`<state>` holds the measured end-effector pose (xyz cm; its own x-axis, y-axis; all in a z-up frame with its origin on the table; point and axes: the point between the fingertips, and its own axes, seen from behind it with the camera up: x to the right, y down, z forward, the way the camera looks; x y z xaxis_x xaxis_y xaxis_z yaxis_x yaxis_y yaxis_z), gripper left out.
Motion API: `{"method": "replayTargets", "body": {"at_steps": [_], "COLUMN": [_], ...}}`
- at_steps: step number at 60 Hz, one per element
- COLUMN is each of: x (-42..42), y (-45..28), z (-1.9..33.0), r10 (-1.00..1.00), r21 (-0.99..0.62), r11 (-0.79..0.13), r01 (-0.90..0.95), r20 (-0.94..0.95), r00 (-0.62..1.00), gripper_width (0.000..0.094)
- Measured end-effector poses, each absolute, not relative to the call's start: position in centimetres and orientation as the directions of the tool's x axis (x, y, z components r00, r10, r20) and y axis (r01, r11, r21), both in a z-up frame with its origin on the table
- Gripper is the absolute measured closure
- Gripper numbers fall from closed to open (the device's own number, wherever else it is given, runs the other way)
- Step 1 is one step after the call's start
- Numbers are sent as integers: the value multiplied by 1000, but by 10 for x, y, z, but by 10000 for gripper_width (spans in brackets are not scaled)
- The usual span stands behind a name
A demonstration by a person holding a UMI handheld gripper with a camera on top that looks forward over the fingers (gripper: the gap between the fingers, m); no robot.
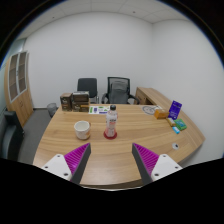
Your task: Pour water
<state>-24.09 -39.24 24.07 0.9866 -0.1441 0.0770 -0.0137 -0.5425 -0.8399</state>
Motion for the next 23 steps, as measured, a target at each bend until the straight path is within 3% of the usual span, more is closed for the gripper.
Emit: {"method": "replayTargets", "body": {"at_steps": [23], "x": [-220], "y": [-411], "z": [249], "r10": [-146], "r21": [-840], "r11": [-542], "r01": [7], "r20": [103], "r00": [984], "gripper_width": [79]}}
